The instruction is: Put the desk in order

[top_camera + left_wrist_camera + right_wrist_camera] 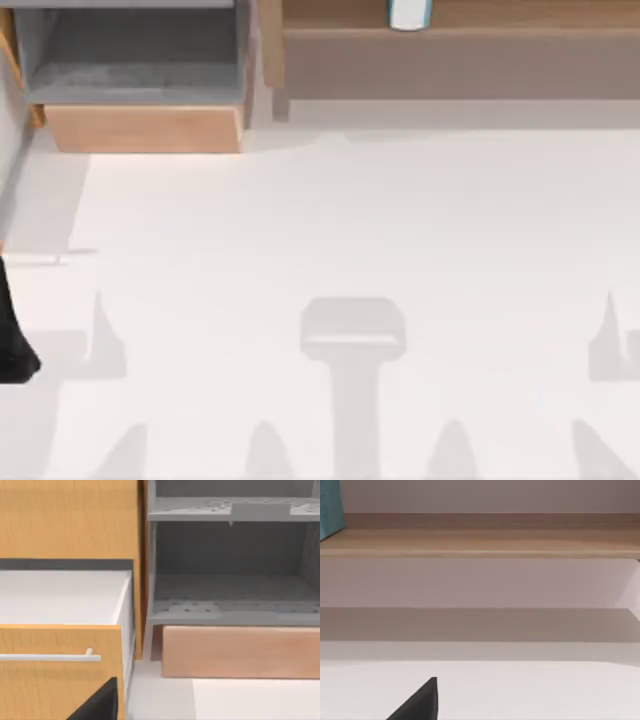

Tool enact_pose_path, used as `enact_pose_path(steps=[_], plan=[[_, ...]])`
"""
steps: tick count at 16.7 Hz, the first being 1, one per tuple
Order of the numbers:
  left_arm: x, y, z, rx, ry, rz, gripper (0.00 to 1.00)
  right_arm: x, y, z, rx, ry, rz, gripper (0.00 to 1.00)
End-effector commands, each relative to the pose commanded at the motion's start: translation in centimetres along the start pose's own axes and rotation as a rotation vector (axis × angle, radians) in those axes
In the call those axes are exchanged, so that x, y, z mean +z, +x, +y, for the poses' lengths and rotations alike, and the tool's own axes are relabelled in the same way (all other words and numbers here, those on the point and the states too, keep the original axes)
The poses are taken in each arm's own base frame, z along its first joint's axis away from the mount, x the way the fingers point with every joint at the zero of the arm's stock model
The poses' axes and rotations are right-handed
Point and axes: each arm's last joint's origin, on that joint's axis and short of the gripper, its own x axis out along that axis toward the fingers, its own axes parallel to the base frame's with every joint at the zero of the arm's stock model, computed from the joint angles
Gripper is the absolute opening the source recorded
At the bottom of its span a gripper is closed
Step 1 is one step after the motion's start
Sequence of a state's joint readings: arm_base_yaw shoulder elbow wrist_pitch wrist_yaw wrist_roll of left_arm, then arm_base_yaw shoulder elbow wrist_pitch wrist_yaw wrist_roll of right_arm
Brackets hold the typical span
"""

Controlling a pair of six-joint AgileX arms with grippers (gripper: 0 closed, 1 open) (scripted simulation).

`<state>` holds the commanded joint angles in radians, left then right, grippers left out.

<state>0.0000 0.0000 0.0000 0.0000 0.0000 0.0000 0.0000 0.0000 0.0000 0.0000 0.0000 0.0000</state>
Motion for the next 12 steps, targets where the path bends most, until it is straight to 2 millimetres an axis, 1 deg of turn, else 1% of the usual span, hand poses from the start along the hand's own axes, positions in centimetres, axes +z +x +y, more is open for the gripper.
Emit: enact_pose_path(steps=[3, 5, 6, 7, 9, 11, 12], plan=[[0.2, 0.0, 0.0, 0.001, 0.001, 0.007, 1.00, 0.0, 0.0, 0.0, 0.000, 0.000, 0.000, 1.00], [1.1, 0.1, 0.1, 0.008, 0.007, 0.043, 1.00, 0.0, 0.0, 0.0, 0.000, 0.000, 0.000, 1.00], [1.8, 0.1, 0.3, 0.015, 0.011, 0.069, 1.00, 0.0, 0.0, 0.0, 0.000, 0.000, 0.000, 1.00], [2.8, 0.3, 0.4, 0.025, 0.014, 0.101, 1.00, 0.0, 0.0, 0.0, 0.000, 0.000, 0.000, 1.00], [5.4, 0.9, 0.8, 0.053, 0.018, 0.179, 1.00, 0.0, 0.0, 0.0, 0.000, 0.000, 0.000, 1.00], [8.4, 2.2, 1.5, 0.087, 0.016, 0.275, 1.00, 0.0, 0.0, 0.0, 0.000, 0.000, 0.000, 1.00], [10.0, 3.2, 1.9, 0.105, 0.012, 0.329, 1.00, 0.0, 0.0, 0.0, 0.000, 0.000, 0.000, 1.00]])
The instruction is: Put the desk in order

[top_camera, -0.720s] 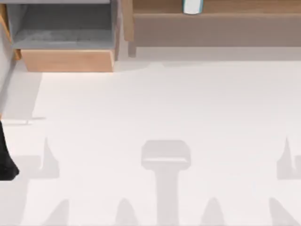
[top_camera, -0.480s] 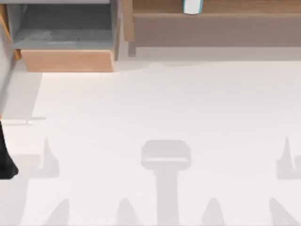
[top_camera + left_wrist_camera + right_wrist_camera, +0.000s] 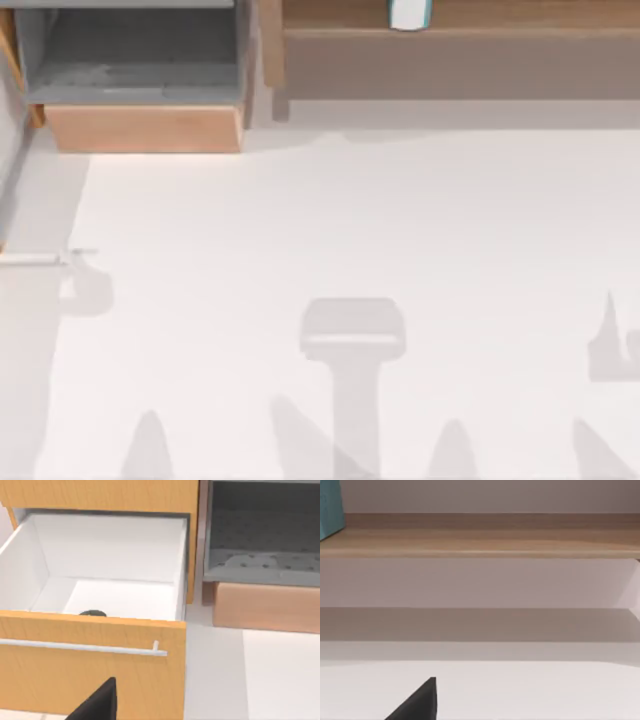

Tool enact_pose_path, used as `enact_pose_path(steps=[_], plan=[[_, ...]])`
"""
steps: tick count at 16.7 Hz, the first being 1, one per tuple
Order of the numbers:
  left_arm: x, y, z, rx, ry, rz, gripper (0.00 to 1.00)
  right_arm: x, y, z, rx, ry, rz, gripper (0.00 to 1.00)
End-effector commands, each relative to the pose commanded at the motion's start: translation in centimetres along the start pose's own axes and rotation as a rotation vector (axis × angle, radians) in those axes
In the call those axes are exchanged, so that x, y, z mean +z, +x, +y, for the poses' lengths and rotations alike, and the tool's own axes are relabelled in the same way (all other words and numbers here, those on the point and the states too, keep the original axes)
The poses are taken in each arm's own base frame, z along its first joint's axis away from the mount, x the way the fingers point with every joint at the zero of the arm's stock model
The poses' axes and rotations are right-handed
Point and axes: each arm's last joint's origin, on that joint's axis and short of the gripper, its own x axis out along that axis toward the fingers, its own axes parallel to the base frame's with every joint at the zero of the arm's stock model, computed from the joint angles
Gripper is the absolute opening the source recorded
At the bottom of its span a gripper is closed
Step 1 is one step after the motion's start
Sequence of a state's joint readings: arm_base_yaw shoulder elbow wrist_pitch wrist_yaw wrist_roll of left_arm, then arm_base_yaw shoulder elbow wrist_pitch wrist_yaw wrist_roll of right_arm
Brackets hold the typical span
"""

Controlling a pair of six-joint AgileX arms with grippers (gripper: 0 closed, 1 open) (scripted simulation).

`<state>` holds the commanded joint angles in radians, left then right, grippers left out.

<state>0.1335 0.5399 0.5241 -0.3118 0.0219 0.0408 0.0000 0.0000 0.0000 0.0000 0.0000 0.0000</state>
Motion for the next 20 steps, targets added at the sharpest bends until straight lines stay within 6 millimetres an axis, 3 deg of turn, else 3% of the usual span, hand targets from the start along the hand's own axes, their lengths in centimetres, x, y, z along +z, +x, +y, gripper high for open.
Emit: enact_pose_path(steps=[4, 7, 9, 12, 15, 17, 20], plan=[[7.4, 4.6, 2.1, 0.060, -0.033, 0.244, 1.00, 0.0, 0.0, 0.0, 0.000, 0.000, 0.000, 1.00], [11.5, 11.0, 4.5, 0.094, -0.072, 0.443, 1.00, 0.0, 0.0, 0.0, 0.000, 0.000, 0.000, 1.00], [12.7, 16.1, 6.3, 0.112, -0.102, 0.574, 1.00, 0.0, 0.0, 0.0, 0.000, 0.000, 0.000, 1.00], [12.0, 23.7, 8.8, 0.133, -0.147, 0.754, 1.00, 0.0, 0.0, 0.0, 0.000, 0.000, 0.000, 1.00], [9.1, 30.3, 10.7, 0.146, -0.184, 0.914, 1.00, 0.0, 0.0, 0.0, 0.000, 0.000, 0.000, 1.00], [6.6, 33.4, 11.3, 0.150, -0.203, 1.002, 1.00, 0.0, 0.0, 0.0, 0.000, 0.000, 0.000, 1.00], [3.6, 36.3, 11.5, 0.148, -0.217, 1.095, 1.00, 0.0, 0.0, 0.0, 0.000, 0.000, 0.000, 1.00]])
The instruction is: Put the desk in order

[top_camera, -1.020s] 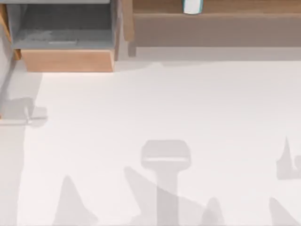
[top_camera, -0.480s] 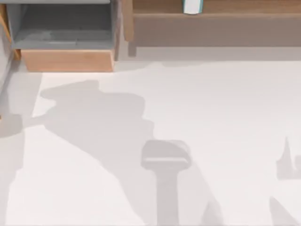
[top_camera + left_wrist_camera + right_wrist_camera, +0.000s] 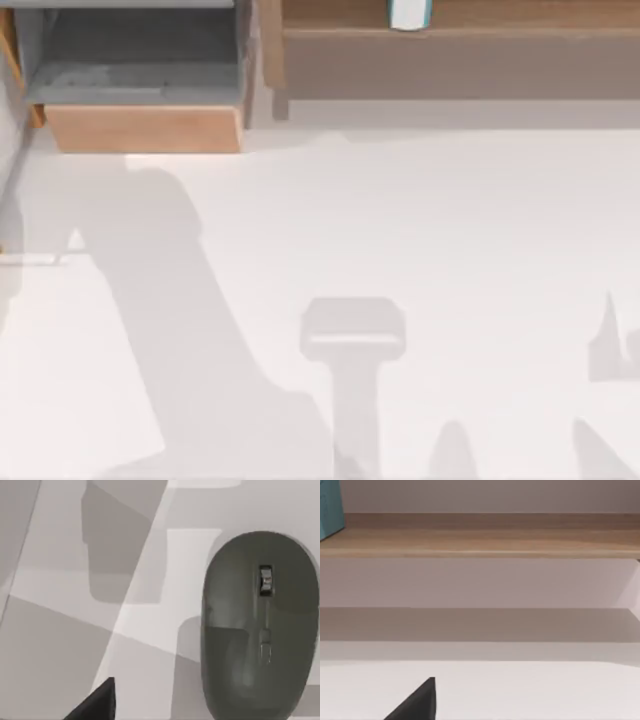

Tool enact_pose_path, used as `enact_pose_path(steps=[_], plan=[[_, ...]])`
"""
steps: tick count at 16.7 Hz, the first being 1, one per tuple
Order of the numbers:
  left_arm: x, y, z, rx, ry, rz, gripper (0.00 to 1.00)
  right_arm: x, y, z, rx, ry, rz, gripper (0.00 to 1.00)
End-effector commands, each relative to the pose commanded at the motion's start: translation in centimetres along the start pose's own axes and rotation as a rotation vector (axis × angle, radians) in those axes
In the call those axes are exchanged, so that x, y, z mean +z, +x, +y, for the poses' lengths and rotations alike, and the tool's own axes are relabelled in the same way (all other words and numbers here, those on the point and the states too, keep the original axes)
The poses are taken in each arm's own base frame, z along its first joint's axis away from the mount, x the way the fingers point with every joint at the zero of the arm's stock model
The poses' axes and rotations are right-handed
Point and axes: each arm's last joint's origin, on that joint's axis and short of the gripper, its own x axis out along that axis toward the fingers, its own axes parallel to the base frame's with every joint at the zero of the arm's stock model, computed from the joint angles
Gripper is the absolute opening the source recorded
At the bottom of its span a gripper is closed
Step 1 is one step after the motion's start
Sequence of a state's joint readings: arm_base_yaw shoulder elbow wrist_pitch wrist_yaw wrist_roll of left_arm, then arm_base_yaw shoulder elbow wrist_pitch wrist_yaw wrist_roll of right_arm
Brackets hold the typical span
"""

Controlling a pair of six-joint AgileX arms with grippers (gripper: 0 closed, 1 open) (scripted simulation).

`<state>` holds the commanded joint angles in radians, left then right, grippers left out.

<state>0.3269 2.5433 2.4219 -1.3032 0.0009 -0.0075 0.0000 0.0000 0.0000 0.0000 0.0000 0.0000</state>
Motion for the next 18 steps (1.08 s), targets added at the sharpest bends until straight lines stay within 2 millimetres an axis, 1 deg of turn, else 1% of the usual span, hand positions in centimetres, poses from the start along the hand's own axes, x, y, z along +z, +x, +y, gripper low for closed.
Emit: enact_pose_path(steps=[2, 3, 10, 18], plan=[[0.3, 1.4, -0.4, -0.001, 0.004, 0.035, 1.00, 0.0, 0.0, 0.0, 0.000, 0.000, 0.000, 1.00], [0.3, 1.7, -0.6, -0.002, 0.007, 0.043, 1.00, 0.0, 0.0, 0.0, 0.000, 0.000, 0.000, 1.00], [0.3, 2.0, -0.3, -0.001, 0.005, 0.044, 1.00, 0.0, 0.0, 0.0, 0.000, 0.000, 0.000, 1.00], [0.2, 3.8, -0.2, -0.001, 0.004, 0.041, 1.00, 0.0, 0.0, 0.0, 0.000, 0.000, 0.000, 1.00]])
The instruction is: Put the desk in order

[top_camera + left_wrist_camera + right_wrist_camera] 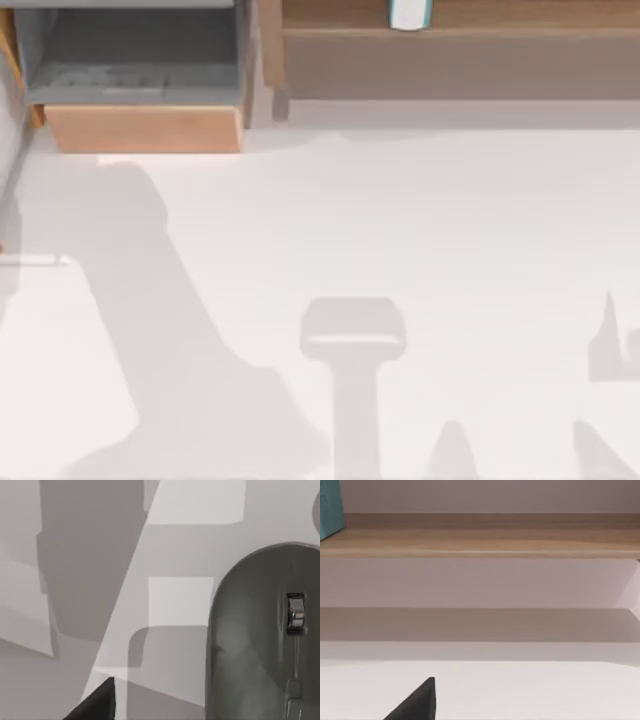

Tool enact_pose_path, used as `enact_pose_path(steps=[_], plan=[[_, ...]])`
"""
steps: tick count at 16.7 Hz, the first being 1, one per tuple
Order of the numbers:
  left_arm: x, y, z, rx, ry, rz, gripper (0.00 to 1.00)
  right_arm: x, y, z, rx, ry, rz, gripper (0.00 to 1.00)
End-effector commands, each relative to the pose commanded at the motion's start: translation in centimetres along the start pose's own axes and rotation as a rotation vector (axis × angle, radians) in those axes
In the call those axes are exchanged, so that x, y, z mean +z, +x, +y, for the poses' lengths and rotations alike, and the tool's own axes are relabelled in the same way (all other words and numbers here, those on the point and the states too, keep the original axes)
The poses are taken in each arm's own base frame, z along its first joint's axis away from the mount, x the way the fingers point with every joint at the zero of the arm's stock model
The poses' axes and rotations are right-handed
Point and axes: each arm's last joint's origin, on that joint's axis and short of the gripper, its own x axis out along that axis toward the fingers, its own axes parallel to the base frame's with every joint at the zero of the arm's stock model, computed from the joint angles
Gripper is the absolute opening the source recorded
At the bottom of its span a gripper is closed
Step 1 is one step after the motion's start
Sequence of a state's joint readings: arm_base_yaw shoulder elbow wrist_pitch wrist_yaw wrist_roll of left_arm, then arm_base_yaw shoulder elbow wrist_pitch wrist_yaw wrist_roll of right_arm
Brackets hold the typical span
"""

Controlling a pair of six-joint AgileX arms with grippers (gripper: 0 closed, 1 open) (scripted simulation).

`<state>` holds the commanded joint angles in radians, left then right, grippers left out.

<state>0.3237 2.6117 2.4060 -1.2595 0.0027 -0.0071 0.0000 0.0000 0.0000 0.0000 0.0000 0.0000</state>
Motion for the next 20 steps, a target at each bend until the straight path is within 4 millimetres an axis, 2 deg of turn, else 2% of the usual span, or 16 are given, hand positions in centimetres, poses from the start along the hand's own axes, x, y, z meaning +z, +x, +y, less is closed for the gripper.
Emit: enact_pose_path(steps=[3, 7, 20], plan=[[0.03, 0.89, -0.39, -0.001, 0.003, 0.002, 1.00, 0.00, 0.00, 0.00, 0.000, 0.000, 0.000, 1.00], [0.02, 0.95, -0.41, -0.001, 0.003, 0.003, 1.00, 0.00, 0.00, 0.00, 0.000, 0.000, 0.000, 1.00], [0.02, 0.95, -0.41, -0.001, 0.003, 0.003, 0.02, 0.00, 0.00, 0.00, 0.000, 0.000, 0.000, 1.00]])
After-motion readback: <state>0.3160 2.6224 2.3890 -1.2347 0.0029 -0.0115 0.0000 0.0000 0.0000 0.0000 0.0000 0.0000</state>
